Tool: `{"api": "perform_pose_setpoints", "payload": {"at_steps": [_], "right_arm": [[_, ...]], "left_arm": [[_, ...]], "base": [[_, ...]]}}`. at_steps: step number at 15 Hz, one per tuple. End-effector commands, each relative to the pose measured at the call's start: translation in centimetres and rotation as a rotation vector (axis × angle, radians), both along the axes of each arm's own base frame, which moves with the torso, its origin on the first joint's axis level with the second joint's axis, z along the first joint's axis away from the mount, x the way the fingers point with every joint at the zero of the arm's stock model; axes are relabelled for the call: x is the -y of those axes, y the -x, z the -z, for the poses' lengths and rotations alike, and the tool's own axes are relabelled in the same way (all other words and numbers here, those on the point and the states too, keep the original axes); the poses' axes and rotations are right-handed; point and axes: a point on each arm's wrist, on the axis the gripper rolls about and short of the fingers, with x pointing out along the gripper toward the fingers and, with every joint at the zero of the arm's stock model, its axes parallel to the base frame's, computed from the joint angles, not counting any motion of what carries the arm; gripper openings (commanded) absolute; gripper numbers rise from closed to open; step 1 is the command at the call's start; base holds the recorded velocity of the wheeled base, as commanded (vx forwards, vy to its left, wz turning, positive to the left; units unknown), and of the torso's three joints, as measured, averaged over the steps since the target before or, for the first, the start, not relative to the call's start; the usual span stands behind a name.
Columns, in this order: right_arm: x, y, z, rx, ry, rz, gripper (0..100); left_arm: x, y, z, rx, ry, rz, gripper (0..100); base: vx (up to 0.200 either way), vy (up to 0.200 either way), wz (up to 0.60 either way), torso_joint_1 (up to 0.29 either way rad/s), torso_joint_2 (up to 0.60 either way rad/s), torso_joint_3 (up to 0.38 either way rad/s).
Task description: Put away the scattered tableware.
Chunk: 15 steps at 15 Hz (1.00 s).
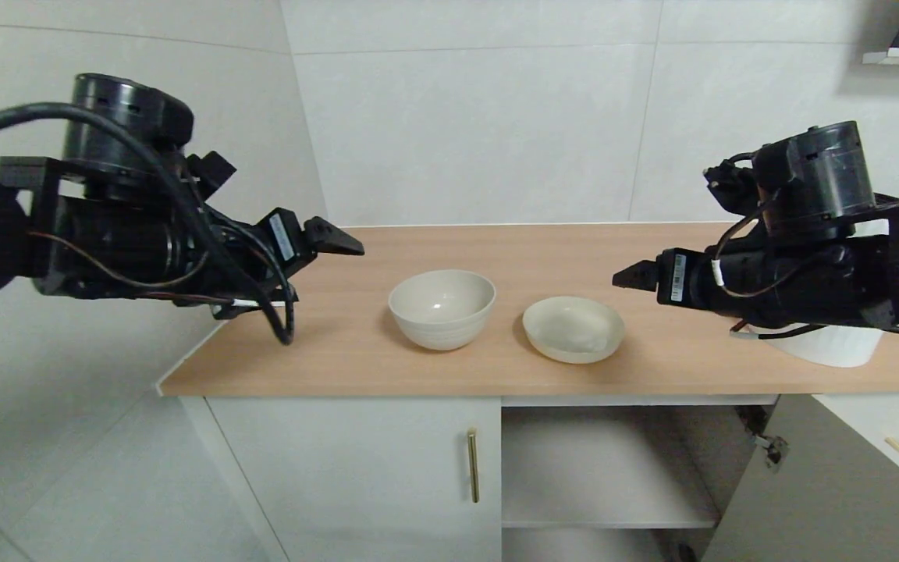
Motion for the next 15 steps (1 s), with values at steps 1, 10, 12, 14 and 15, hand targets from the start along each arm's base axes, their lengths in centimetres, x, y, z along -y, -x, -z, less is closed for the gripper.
{"api": "perform_pose_setpoints", "payload": {"at_steps": [1, 10, 12, 14, 15], "right_arm": [[-0.6, -1.4, 1.1, -0.021, -0.002, 0.016, 100], [-0.5, -1.9, 1.6, -0.027, -0.002, 0.027, 100], [-0.5, -1.9, 1.7, -0.03, -0.001, 0.028, 100], [-0.4, -1.9, 1.6, -0.027, -0.002, 0.028, 100], [-0.4, -1.9, 1.6, -0.027, -0.003, 0.029, 100]], "left_arm": [[2.5, -2.7, 2.9, -0.037, -0.012, -0.033, 100], [5.2, -6.2, 8.4, -0.109, -0.031, -0.042, 100], [5.3, -6.4, 8.7, -0.114, -0.034, -0.041, 100], [5.4, -6.6, 9.2, -0.125, -0.039, -0.041, 100], [5.4, -6.7, 9.3, -0.122, -0.038, -0.041, 0]], "base": [[0.0, 0.0, 0.0, 0.0, 0.0, 0.0], [0.0, 0.0, 0.0, 0.0, 0.0, 0.0], [0.0, 0.0, 0.0, 0.0, 0.0, 0.0], [0.0, 0.0, 0.0, 0.0, 0.0, 0.0], [0.0, 0.0, 0.0, 0.0, 0.0, 0.0]]}}
